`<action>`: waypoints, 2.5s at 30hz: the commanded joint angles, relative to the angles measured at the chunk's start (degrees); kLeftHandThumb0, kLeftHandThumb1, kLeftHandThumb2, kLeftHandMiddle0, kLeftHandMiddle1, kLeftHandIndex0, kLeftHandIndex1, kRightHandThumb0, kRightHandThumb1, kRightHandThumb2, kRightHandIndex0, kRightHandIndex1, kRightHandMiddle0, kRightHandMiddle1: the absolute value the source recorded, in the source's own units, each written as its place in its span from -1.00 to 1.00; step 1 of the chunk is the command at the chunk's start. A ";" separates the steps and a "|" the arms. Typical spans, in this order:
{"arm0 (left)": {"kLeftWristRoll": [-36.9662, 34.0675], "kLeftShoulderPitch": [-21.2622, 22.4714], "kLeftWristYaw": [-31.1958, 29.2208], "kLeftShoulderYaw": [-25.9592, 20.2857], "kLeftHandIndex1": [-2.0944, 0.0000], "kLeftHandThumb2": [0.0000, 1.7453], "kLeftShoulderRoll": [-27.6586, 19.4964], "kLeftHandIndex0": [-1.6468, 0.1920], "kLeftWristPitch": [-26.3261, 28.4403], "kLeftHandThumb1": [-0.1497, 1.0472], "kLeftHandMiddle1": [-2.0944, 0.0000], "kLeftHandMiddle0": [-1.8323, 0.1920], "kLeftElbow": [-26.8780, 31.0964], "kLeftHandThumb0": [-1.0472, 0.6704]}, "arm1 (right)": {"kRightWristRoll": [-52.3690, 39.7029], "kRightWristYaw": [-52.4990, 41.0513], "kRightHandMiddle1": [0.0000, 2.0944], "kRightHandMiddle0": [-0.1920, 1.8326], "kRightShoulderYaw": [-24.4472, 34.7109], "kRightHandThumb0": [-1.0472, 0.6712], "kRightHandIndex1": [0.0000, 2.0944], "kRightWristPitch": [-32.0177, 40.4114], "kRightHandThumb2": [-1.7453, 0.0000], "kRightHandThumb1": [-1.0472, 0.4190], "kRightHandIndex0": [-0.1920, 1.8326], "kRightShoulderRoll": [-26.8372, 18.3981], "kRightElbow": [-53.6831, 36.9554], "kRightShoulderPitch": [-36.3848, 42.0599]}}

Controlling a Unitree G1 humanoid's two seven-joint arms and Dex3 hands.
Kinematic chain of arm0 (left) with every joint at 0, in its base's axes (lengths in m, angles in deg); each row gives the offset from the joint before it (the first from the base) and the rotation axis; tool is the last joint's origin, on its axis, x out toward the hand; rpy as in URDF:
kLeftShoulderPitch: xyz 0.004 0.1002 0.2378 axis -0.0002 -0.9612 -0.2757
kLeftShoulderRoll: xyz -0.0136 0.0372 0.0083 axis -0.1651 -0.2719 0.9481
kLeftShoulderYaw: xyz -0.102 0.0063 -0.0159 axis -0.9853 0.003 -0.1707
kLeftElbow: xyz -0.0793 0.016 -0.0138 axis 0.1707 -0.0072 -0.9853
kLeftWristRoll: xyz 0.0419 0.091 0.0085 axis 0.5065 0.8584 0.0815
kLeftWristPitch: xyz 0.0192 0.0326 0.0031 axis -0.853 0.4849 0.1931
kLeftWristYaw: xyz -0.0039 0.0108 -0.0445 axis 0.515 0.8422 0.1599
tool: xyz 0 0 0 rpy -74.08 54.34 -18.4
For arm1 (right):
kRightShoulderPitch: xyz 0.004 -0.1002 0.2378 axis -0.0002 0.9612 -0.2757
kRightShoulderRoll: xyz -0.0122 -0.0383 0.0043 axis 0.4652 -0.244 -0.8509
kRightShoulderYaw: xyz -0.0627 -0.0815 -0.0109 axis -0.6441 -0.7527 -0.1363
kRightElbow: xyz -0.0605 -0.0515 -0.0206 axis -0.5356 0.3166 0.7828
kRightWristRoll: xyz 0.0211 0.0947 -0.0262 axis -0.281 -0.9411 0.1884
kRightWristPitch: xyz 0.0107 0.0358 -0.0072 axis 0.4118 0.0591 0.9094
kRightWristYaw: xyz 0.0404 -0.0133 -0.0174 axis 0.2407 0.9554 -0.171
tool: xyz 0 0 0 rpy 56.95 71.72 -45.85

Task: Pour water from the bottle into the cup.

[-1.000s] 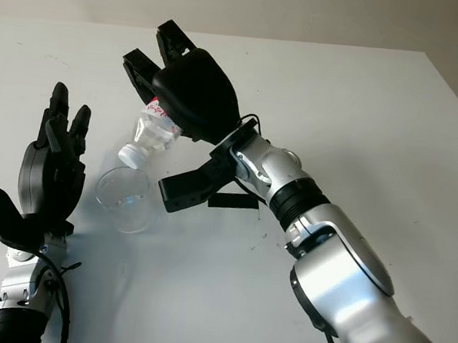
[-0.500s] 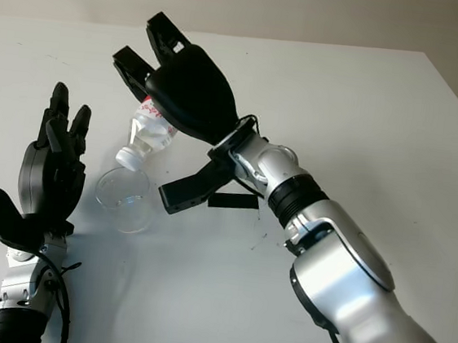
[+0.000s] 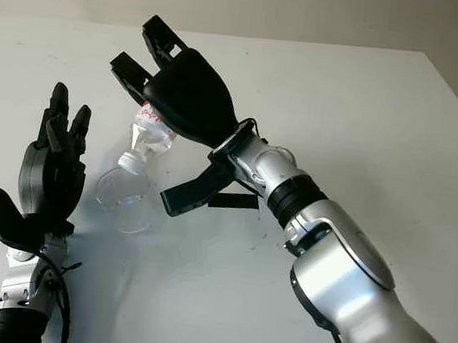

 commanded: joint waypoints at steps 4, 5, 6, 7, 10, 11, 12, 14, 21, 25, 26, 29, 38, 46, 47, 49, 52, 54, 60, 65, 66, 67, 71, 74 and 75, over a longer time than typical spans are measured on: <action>0.55 -0.99 0.57 0.36 1.00 -0.20 0.89 0.81 -0.04 1.00 0.55 1.00 0.34 -0.84 | -3.20 -0.98 1.00 0.31 1.46 -0.06 1.00 -1.83 -0.07 -0.19 0.59 -0.17 0.39 -1.65; 0.56 -1.01 0.51 0.41 1.00 -0.20 0.86 0.81 -0.12 1.00 0.55 1.00 0.30 -0.84 | -3.97 -1.16 1.00 0.28 1.81 -0.06 1.00 -2.15 0.00 -0.22 0.57 -0.13 1.00 -1.68; 0.51 -1.02 0.38 0.42 1.00 -0.20 0.82 0.81 -0.27 1.00 0.56 1.00 0.14 -0.83 | -5.20 -1.90 1.00 0.24 2.41 -0.07 1.00 -2.64 0.08 -0.28 0.56 -0.05 1.64 -1.66; 0.34 -1.06 0.16 0.42 1.00 -0.20 0.80 0.82 -0.33 1.00 0.56 1.00 0.07 -0.83 | -6.93 -2.75 1.00 0.23 3.36 -0.05 1.00 -3.45 0.11 -0.32 0.56 0.04 2.85 -1.60; 0.30 -1.32 0.07 0.49 1.00 -0.20 0.83 0.85 -0.23 1.00 0.61 1.00 0.34 -0.83 | -14.81 -8.24 1.00 0.23 7.90 0.12 1.00 -7.20 -0.03 -0.33 0.61 0.59 5.49 -0.64; 0.38 -1.39 0.13 0.51 1.00 -0.20 0.84 0.85 -0.19 1.00 0.61 1.00 0.44 -0.83 | -17.14 -10.12 1.00 0.28 9.17 0.15 1.00 -8.40 -0.10 -0.33 0.64 0.69 5.92 -0.35; 0.43 -1.41 0.24 0.51 1.00 -0.20 0.88 0.84 -0.17 1.00 0.61 1.00 0.48 -0.83 | -20.26 -12.85 1.00 0.34 10.95 0.17 1.00 -9.87 -0.15 -0.33 0.67 0.85 6.24 0.10; 0.43 -1.42 0.18 0.47 1.00 -0.20 0.81 0.83 -0.22 1.00 0.60 1.00 0.43 -0.83 | -27.53 -20.03 1.00 0.44 15.11 0.19 1.00 -12.77 -0.17 -0.36 0.73 1.22 6.09 1.22; 0.13 -1.64 0.28 0.46 1.00 -0.21 0.89 0.82 0.55 1.00 0.58 1.00 1.12 -0.83 | -50.70 -45.27 1.00 0.40 28.99 0.11 1.00 -9.83 0.37 -0.76 0.58 2.95 -0.21 6.28; 0.40 -1.87 0.36 0.48 1.00 -0.21 0.95 0.83 0.68 1.00 0.58 1.00 1.58 -0.84 | -56.19 -51.07 1.00 0.29 33.00 0.07 1.00 -3.85 0.61 -0.91 0.43 3.51 -4.93 8.71; 0.53 -1.96 0.40 0.49 1.00 -0.21 0.95 0.83 0.64 1.00 0.58 1.00 1.71 -0.84 | -57.78 -52.77 1.00 0.29 34.05 0.05 1.00 -1.72 0.63 -0.92 0.43 3.57 -6.14 9.24; 0.41 -2.23 0.19 0.38 1.00 -0.21 0.94 0.82 0.60 1.00 0.58 1.00 1.88 -0.83 | -69.16 -63.07 1.00 0.31 40.10 0.06 1.00 9.97 0.64 -0.99 0.52 4.32 -11.48 11.31; 0.52 -2.83 0.21 0.42 1.00 -0.20 1.19 0.82 1.29 1.00 0.58 1.00 2.88 -0.82 | -80.52 -72.96 1.00 0.07 45.72 0.03 1.00 33.47 0.62 -1.00 0.58 3.10 -27.19 16.55; 0.35 -3.09 -0.19 0.37 1.00 -0.24 0.97 0.83 1.76 1.00 0.59 1.00 3.20 -0.83 | -87.07 -75.03 1.00 -0.31 49.30 -0.01 1.00 48.31 0.56 -1.00 0.54 3.25 -33.47 18.42; 0.41 -3.10 -0.19 0.38 1.00 -0.24 0.97 0.83 1.69 1.00 0.59 1.00 3.15 -0.83 | -87.08 -74.94 1.00 -0.36 49.21 -0.01 1.00 49.05 0.55 -1.00 0.57 3.21 -33.80 18.78; 0.45 -3.23 -0.21 0.41 1.00 -0.24 0.94 0.83 1.85 1.00 0.59 1.00 3.38 -0.82 | -86.15 -74.48 1.00 -0.44 48.42 -0.01 1.00 49.94 0.55 -1.00 0.61 2.95 -34.67 19.71; 0.23 -3.41 -0.45 0.32 1.00 -0.26 0.92 0.84 1.80 1.00 0.59 1.00 3.45 -0.83 | -84.09 -73.67 1.00 -0.48 46.75 -0.01 1.00 51.21 0.56 -1.00 0.64 2.48 -35.89 21.48; 0.11 -3.44 -0.38 0.24 1.00 -0.28 1.05 0.84 1.84 1.00 0.60 1.00 3.49 -0.83 | -82.77 -73.52 1.00 -0.47 45.71 -0.01 1.00 51.89 0.56 -1.00 0.64 2.06 -36.54 22.53; 0.06 -3.81 -0.60 0.25 1.00 -0.28 0.90 0.86 2.33 1.00 0.62 1.00 4.15 -0.82 | -79.75 -73.80 1.00 -0.45 43.44 0.00 1.00 52.81 0.59 -1.00 0.65 1.24 -38.06 25.55; 0.16 -3.92 -0.41 0.15 1.00 -0.27 0.95 0.85 2.35 1.00 0.62 1.00 4.38 -0.82 | -77.73 -74.81 1.00 -0.43 41.91 0.00 1.00 51.96 0.60 -1.00 0.68 0.53 -37.90 27.25; 0.18 -4.00 -0.31 0.16 1.00 -0.27 0.96 0.85 2.51 1.00 0.61 1.00 4.57 -0.82 | -77.45 -75.04 1.00 -0.41 41.79 0.00 1.00 51.80 0.60 -1.00 0.70 0.50 -37.63 27.55; 0.21 -4.06 -0.30 0.17 1.00 -0.27 0.93 0.85 2.57 1.00 0.62 1.00 4.69 -0.82 | -77.18 -75.17 1.00 -0.38 41.69 0.01 1.00 51.91 0.60 -1.00 0.73 0.49 -37.46 27.79; 0.15 -4.19 -0.46 0.19 1.00 -0.27 0.84 0.85 2.85 1.00 0.62 1.00 4.92 -0.82 | -77.00 -75.38 1.00 -0.33 41.87 0.01 1.00 52.60 0.60 -1.00 0.77 0.70 -37.32 28.44; 0.11 -4.29 -0.58 0.12 1.00 -0.27 0.74 0.84 2.83 1.00 0.61 1.00 4.94 -0.82 | -77.07 -75.27 1.00 -0.31 41.99 0.00 1.00 53.07 0.59 -1.00 0.78 0.84 -37.58 28.68; 0.14 -4.31 -0.68 0.09 1.00 -0.27 0.66 0.84 2.68 1.00 0.60 1.00 4.87 -0.82 | -77.07 -75.19 1.00 -0.31 41.99 0.00 1.00 53.24 0.59 -1.00 0.79 0.88 -37.67 28.74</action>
